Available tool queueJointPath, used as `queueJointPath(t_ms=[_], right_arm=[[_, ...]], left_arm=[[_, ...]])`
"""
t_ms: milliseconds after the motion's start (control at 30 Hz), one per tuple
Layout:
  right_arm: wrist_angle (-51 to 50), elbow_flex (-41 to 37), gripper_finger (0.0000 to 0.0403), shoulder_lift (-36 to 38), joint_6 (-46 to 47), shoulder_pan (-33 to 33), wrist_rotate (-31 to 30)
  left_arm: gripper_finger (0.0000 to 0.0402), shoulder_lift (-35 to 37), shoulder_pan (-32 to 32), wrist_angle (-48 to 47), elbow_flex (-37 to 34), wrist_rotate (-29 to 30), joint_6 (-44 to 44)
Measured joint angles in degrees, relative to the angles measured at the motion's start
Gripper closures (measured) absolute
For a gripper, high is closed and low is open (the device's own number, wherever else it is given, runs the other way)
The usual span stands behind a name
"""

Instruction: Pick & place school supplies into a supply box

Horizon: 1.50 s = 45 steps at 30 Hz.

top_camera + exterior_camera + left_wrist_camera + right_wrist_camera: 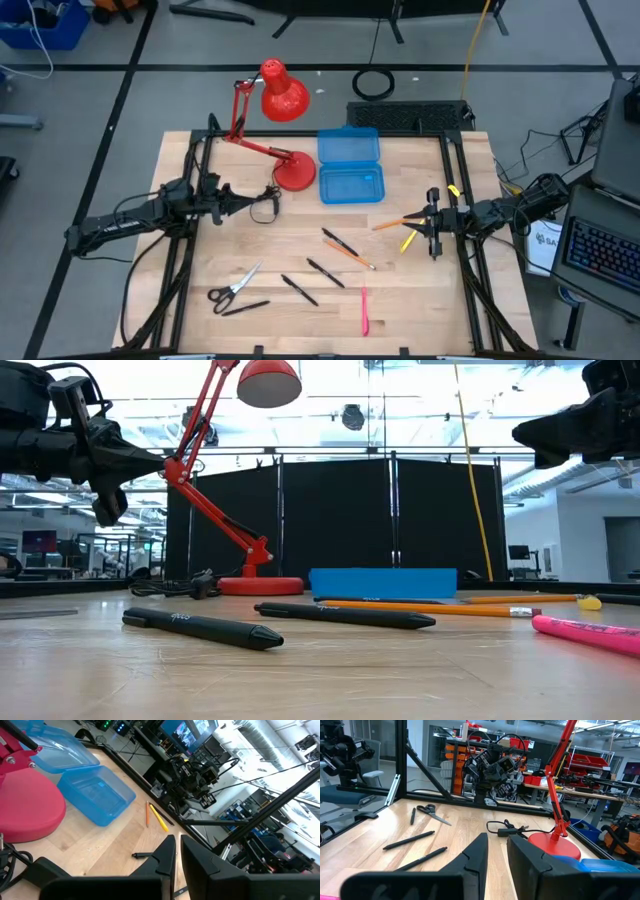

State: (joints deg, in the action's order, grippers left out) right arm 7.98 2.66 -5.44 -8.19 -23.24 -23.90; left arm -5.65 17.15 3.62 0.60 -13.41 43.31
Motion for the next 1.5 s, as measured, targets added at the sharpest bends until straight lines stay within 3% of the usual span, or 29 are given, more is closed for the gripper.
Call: queueJointPath(t_ms=[333,767,867,1033,1500], right_arm=[[1.1,0.0,0.0342,0.0,-5.9,0.0,0.0],[0.8,0.0,0.0342,0.0,-5.0,0.0,0.2],[0.8,0.0,0.0342,0.0,1.5,0.0,0.2],[0.8,0.0,0.0342,0.0,20.3,0.0,0.1],[1.4,0.0,0.0342,-1.4,34.2,0.0,-2.8]], left_arm=[[0.0371,0.0,0.0,0.0,0.0,0.0,0.0],[0.0371,0.0,0.0,0.0,0.0,0.0,0.0],[0.0371,0.0,0.0,0.0,0.0,0.0,0.0],[0.0371,0.0,0.0,0.0,0.0,0.0,0.0],[0.0371,0.0,0.0,1.1,0.0,0.0,-1.0]])
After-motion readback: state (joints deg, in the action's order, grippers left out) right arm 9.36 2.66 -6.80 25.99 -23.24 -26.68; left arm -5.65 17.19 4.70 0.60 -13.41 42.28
